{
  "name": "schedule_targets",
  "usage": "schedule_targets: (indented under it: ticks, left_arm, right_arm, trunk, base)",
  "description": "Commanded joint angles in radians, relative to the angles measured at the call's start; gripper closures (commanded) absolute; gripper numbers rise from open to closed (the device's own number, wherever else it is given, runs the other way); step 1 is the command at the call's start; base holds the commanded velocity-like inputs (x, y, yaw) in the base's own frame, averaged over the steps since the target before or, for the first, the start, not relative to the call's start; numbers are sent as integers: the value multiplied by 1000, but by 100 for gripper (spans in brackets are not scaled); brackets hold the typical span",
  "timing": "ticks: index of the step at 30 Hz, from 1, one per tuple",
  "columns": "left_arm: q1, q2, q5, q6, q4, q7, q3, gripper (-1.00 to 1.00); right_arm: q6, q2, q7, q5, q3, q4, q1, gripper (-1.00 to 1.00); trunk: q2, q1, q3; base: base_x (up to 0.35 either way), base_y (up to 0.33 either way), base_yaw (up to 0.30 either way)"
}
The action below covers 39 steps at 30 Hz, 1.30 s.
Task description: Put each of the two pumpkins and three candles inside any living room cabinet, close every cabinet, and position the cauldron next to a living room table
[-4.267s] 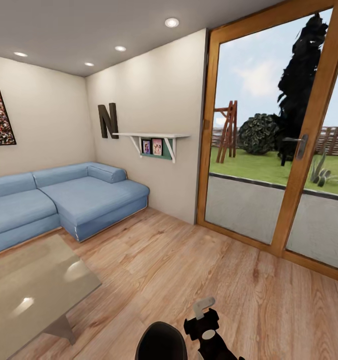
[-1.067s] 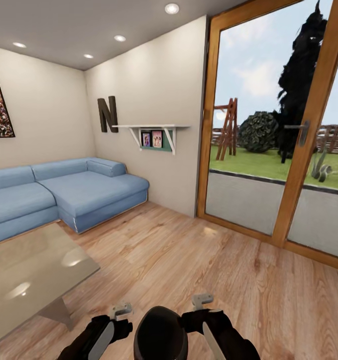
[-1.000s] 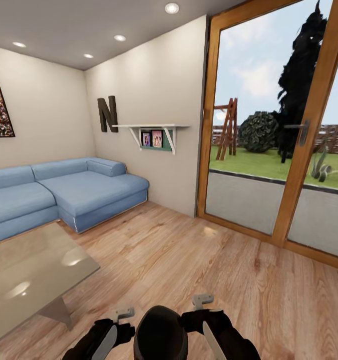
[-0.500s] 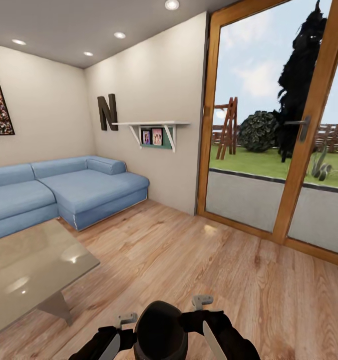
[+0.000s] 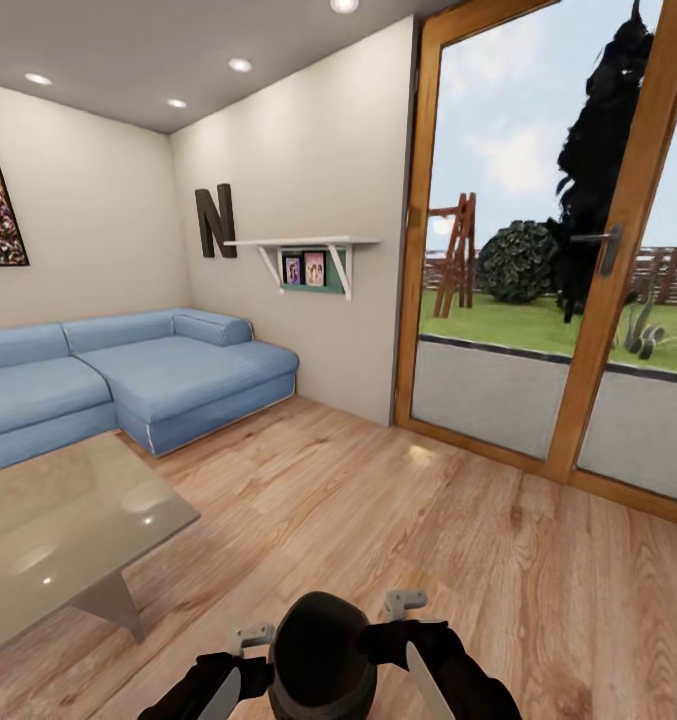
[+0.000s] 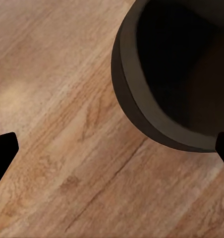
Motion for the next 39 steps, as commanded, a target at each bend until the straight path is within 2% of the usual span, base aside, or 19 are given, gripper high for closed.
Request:
schedule_targets:
  ticks: [1, 8, 12, 18, 39]
  left_arm:
    - [-1, 1, 11, 2, -2, 9, -7, -100]
    - [-8, -1, 12, 4, -4, 9, -7, -100]
    - [-77, -2, 13, 23, 1, 15, -6, -100]
    - [-119, -1, 17, 32, 22, 19, -4, -100]
    - [-125, -1, 11, 32, 30, 19, -4, -100]
  right_arm:
    - [4, -1, -2, -5, 1, -1, -1, -100]
    - [4, -2, -4, -5, -5, 2, -1, -100]
    - [4, -1, -5, -5, -7, 4, -1, -100]
    - [4, -1, -6, -4, -7, 11, -1, -100]
    - [4, -1, -6, -5, -7, 17, -1, -100]
  trunk:
    - [-8, 4, -4]
    - [-57, 31, -26]
    - [-85, 46, -39]
    - [-85, 46, -39]
    - [-85, 46, -39]
  base:
    - [0, 0, 0]
    - [0, 0, 0]
    - [0, 0, 0]
    - [0, 0, 0]
    - [73, 0, 0]
